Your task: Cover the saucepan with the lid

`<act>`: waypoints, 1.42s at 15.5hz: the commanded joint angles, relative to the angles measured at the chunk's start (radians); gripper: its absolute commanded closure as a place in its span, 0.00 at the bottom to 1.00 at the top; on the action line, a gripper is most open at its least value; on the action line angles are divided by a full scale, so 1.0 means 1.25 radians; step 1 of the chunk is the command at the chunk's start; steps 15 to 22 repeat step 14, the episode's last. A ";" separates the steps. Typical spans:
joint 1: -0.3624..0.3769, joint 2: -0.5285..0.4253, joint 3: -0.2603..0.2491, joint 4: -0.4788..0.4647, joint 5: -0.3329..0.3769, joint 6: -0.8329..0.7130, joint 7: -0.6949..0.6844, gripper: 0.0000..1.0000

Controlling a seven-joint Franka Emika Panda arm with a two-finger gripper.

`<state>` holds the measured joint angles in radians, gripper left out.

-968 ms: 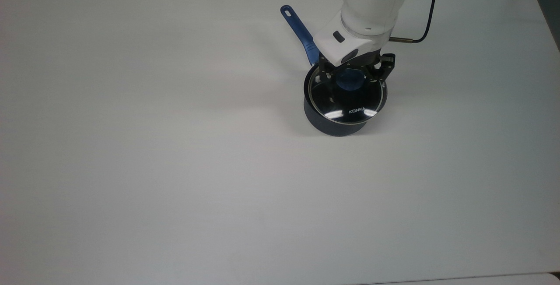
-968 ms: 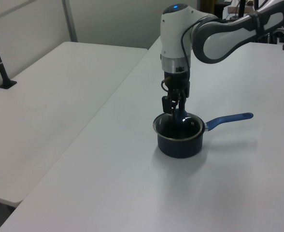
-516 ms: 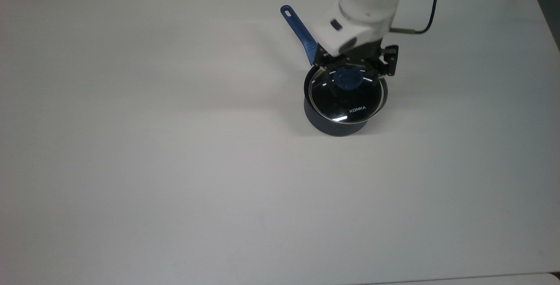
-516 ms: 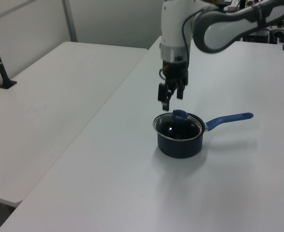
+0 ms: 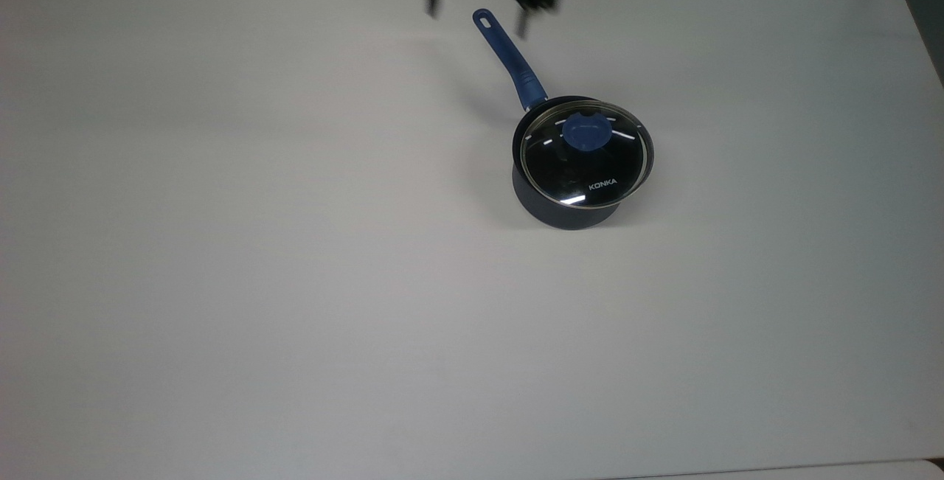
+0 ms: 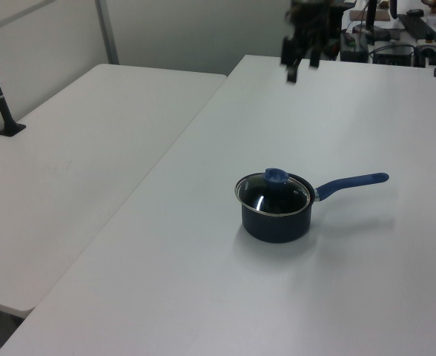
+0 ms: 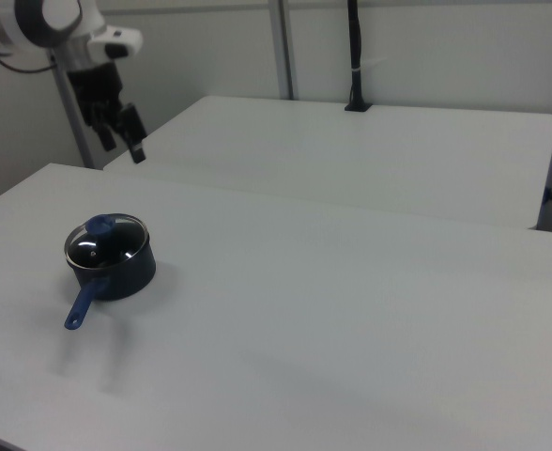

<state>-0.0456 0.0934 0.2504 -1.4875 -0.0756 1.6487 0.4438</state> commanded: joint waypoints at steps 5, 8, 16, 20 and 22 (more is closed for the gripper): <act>0.002 -0.099 -0.148 -0.086 0.004 0.005 -0.325 0.00; 0.011 -0.098 -0.159 -0.088 0.005 0.008 -0.323 0.00; 0.011 -0.098 -0.159 -0.091 0.007 0.006 -0.322 0.00; 0.011 -0.098 -0.159 -0.091 0.007 0.006 -0.322 0.00; 0.011 -0.098 -0.159 -0.091 0.007 0.006 -0.322 0.00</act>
